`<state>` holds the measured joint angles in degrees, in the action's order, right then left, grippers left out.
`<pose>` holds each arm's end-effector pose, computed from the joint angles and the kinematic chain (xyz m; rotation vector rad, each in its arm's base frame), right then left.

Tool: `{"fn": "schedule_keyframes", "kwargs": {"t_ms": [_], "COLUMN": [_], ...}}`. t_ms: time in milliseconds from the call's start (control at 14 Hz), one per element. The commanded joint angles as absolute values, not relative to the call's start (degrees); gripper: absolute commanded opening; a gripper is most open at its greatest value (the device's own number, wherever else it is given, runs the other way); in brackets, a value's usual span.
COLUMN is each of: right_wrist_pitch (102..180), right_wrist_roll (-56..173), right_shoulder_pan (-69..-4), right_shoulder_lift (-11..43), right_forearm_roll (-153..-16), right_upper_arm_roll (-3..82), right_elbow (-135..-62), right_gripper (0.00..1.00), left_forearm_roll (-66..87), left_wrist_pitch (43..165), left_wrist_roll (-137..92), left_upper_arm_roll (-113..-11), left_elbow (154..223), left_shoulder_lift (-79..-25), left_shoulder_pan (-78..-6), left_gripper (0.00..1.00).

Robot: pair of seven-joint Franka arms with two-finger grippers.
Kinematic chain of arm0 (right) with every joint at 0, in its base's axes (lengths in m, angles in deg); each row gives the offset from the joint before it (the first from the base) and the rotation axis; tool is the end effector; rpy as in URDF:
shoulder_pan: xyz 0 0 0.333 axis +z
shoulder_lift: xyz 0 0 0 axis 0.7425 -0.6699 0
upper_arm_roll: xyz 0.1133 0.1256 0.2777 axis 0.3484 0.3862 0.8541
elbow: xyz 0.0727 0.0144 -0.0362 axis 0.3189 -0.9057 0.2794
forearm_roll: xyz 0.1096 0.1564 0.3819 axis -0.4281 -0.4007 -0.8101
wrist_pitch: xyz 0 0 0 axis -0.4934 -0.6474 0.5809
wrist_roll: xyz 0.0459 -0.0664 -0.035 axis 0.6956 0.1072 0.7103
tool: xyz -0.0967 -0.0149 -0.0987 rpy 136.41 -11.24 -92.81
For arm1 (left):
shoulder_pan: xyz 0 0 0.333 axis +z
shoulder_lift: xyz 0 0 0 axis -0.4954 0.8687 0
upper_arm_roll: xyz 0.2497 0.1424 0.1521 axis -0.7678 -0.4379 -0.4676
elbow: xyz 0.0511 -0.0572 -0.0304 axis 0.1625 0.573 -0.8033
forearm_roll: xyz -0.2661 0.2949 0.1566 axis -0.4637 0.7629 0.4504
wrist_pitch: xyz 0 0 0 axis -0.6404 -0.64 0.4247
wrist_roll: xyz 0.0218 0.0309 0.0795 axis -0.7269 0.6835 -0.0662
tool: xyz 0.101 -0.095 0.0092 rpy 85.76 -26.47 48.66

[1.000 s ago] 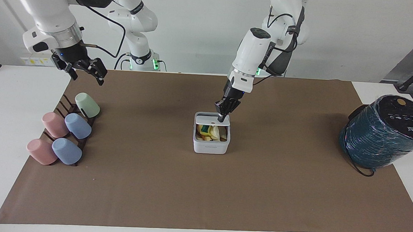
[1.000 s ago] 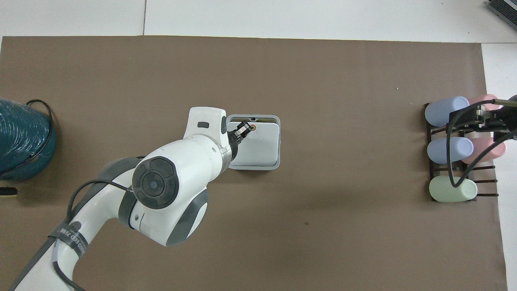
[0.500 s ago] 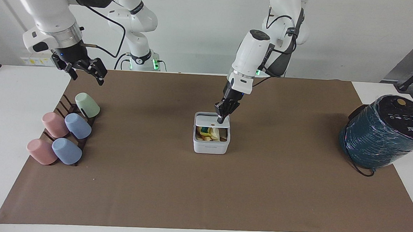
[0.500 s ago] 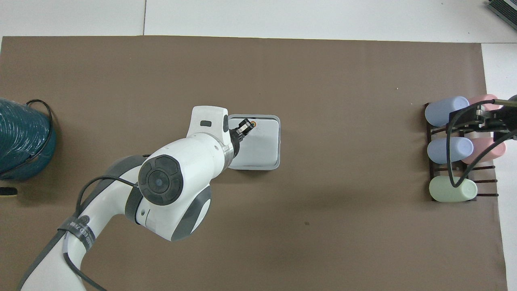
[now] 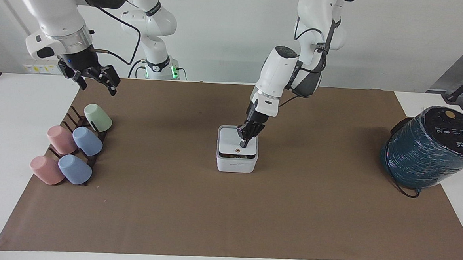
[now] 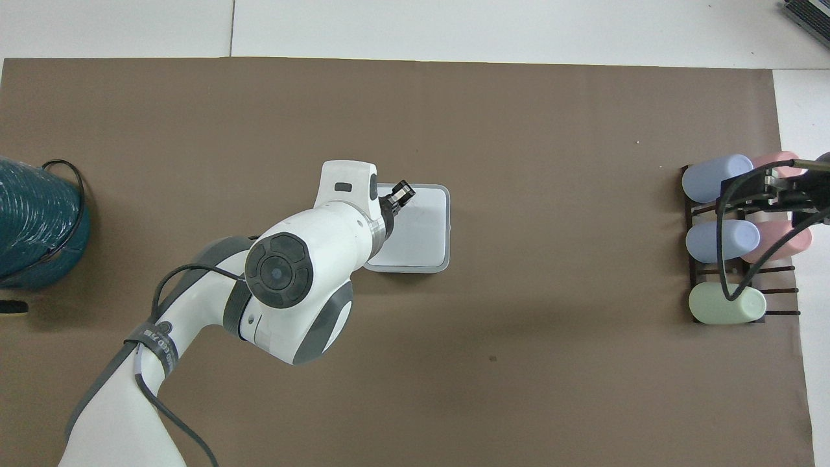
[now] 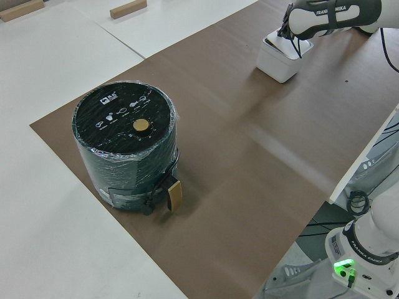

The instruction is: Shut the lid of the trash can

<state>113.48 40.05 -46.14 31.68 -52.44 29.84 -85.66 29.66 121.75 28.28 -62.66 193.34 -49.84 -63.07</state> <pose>0.5864 -0.0120 0.5965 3.1030 -0.3057 -0.0175 0.5520 -0.3976 0.3722 2.5455 0.8170 0.3546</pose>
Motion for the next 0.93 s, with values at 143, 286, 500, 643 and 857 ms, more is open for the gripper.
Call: {"fn": "schedule_keyframes", "kwargs": {"t_ms": [143, 286, 500, 643, 857], "right_wrist_pitch": [114.3, 114.3, 114.3, 114.3, 114.3], "right_wrist_roll": [41.8, 41.8, 41.8, 41.8, 41.8], "right_shoulder_pan": [-46.7, -46.7, -46.7, -46.7, -46.7], "right_shoulder_lift": [33.1, 33.1, 33.1, 33.1, 33.1], "right_forearm_roll": [-52.8, -52.8, -52.8, -52.7, -52.8], "right_upper_arm_roll": [30.3, 30.4, 30.4, 30.3, 30.4], "right_elbow": [-87.4, -87.4, -87.4, -87.4, -87.4], "right_gripper": [1.0, 1.0, 1.0, 1.0, 1.0], "left_forearm_roll": [29.0, 29.0, 29.0, 29.1, 29.1], "left_wrist_pitch": [124.8, 124.8, 125.8, 126.4, 125.2], "left_wrist_roll": [28.4, 28.3, 28.2, 28.1, 28.2], "left_upper_arm_roll": [-62.6, -62.6, -62.6, -62.7, -62.7], "left_elbow": [191.9, 191.9, 191.9, 191.9, 189.7], "left_shoulder_lift": [-46.4, -46.1, -44.5, -43.2, -43.2], "left_shoulder_pan": [-63.3, -63.2, -63.4, -63.4, -63.1], "left_gripper": [0.0, 0.0, 0.0, 0.0, 0.0]}}
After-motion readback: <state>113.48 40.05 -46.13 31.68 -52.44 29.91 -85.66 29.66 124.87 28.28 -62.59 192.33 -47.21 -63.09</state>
